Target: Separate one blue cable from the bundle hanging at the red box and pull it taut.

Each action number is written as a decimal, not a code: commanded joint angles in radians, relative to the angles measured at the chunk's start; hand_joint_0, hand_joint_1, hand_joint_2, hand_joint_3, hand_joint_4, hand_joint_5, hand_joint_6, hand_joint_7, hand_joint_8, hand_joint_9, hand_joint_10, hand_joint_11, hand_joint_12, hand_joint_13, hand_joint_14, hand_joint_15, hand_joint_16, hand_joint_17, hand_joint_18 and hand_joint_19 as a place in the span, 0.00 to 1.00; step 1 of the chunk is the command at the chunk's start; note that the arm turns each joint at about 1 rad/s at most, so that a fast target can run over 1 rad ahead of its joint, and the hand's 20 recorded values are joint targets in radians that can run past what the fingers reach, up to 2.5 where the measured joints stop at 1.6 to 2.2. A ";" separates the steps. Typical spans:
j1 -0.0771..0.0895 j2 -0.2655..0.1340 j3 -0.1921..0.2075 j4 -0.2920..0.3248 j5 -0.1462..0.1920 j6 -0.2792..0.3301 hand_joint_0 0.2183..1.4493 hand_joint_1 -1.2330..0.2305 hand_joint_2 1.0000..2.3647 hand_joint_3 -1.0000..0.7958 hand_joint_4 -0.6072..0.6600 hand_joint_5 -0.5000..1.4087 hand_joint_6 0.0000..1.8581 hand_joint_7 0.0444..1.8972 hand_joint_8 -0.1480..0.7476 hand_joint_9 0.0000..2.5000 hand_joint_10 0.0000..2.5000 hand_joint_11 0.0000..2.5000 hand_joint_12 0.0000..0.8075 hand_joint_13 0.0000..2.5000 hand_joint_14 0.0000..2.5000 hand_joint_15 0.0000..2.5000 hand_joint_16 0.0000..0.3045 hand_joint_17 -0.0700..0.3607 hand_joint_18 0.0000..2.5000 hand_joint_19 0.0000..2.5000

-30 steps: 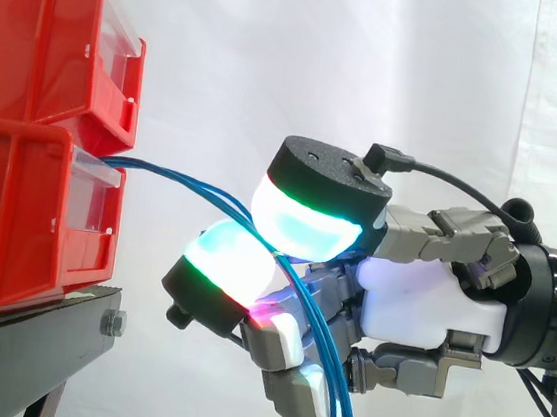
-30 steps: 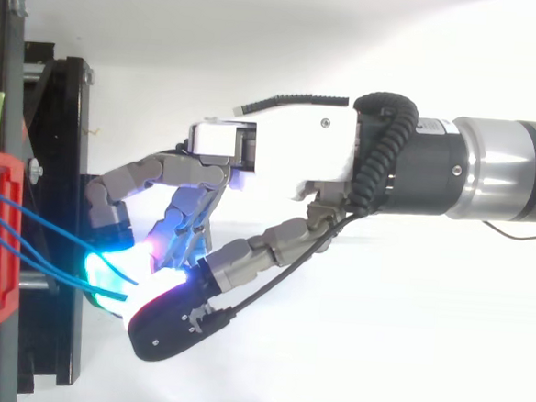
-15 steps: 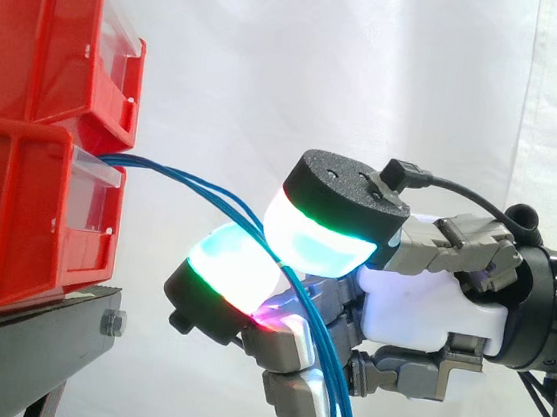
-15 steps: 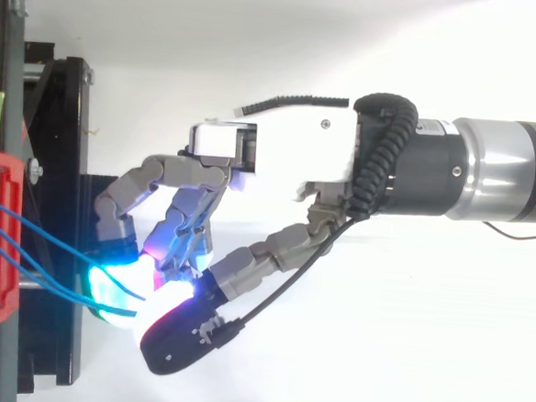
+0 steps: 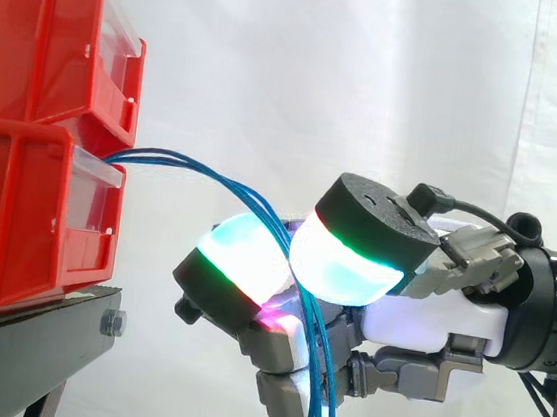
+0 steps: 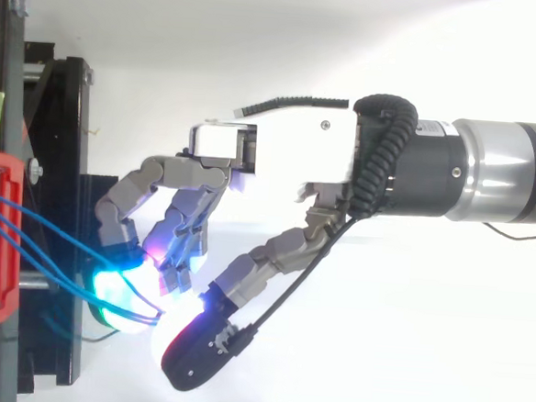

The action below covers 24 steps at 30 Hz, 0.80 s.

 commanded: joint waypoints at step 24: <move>0.000 0.000 -0.002 0.003 0.000 0.000 0.36 0.31 0.01 0.44 0.64 0.22 0.27 0.68 0.52 0.40 0.01 0.32 0.47 0.42 0.01 0.29 0.15 0.39 0.42 0.30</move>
